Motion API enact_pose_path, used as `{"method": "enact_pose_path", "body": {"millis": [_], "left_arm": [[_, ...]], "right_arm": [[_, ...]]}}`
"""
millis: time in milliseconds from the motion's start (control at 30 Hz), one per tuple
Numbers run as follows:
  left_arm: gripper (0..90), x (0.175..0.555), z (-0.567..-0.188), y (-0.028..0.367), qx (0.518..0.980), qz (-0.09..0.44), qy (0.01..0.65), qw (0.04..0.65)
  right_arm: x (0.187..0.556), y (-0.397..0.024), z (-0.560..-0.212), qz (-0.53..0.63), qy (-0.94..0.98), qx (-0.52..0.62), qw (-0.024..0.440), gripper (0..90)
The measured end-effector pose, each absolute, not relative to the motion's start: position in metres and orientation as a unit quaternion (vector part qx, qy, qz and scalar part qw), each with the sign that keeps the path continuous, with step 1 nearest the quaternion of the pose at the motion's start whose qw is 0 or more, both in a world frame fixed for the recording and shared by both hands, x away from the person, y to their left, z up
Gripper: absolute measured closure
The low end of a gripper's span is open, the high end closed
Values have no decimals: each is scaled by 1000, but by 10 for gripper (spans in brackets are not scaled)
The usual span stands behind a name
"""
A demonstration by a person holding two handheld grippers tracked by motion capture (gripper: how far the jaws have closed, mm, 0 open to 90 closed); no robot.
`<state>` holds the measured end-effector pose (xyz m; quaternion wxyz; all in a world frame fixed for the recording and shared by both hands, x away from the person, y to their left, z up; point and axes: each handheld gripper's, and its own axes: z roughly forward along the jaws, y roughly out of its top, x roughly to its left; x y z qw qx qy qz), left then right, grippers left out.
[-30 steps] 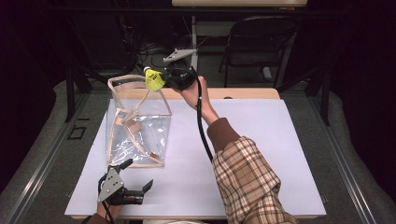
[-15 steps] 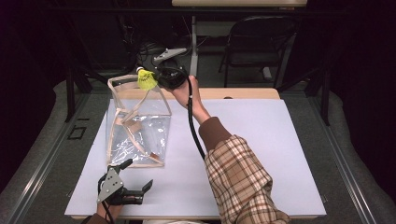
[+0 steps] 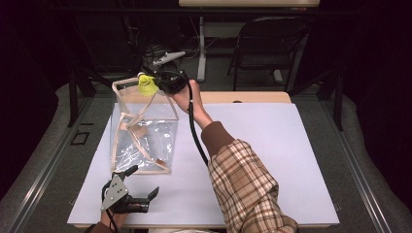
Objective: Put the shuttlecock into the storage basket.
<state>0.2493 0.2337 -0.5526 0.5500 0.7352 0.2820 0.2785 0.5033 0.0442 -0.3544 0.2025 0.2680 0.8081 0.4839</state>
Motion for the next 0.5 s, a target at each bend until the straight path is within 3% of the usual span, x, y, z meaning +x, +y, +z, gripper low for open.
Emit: {"method": "enact_pose_path", "body": {"millis": [500], "left_arm": [[0, 249, -552, 234, 735, 278, 281, 551]], "right_arm": [[505, 56, -363, 469, 815, 274, 204, 898]]}}
